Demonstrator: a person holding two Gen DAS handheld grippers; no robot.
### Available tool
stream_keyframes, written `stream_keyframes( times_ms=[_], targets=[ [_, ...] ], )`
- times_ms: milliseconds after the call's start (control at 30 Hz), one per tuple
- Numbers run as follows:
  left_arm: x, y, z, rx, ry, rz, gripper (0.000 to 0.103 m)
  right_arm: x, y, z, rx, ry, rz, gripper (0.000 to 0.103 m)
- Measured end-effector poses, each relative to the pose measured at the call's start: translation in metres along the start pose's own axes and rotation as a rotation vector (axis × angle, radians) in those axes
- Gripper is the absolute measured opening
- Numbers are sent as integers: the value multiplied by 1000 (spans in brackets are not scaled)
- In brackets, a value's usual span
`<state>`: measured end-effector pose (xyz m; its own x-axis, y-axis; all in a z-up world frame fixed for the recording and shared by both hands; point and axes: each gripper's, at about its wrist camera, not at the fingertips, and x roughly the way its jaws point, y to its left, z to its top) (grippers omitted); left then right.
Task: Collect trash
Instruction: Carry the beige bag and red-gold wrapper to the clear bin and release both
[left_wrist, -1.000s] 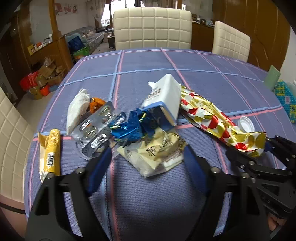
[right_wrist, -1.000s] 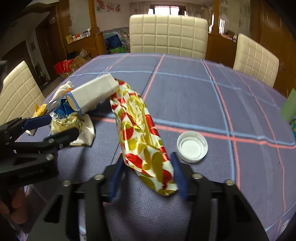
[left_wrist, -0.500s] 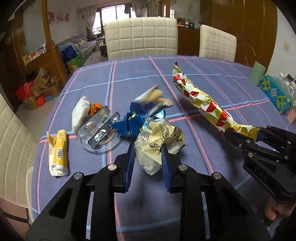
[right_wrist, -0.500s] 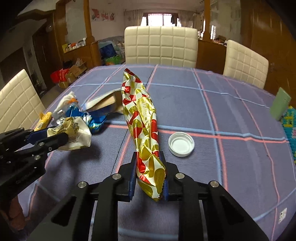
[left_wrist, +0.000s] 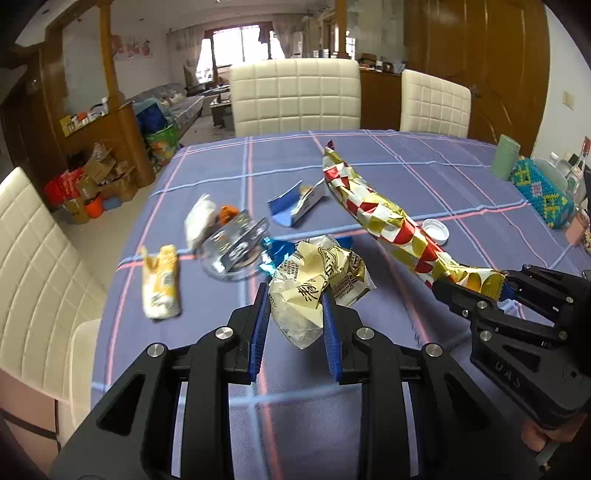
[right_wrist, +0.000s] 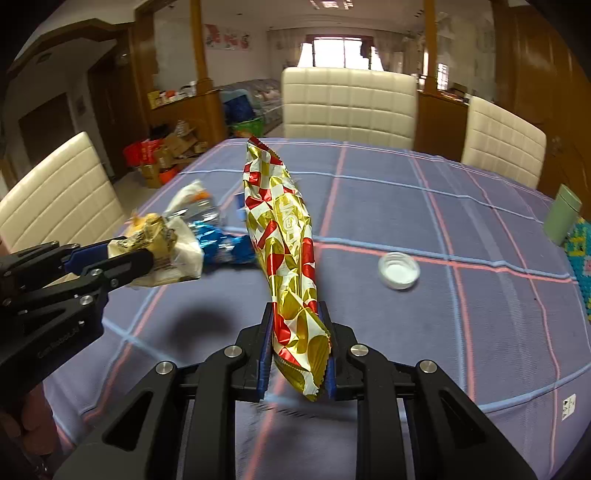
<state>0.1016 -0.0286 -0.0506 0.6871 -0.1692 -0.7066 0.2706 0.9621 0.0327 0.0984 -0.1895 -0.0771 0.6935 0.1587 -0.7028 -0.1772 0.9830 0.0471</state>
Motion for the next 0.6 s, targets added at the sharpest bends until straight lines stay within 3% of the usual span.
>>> stream_keyframes(
  times_ms=[600],
  targets=[
    [-41, 45, -34, -85, -15, 123, 29, -13, 45, -12, -84, 14, 74, 22]
  ],
)
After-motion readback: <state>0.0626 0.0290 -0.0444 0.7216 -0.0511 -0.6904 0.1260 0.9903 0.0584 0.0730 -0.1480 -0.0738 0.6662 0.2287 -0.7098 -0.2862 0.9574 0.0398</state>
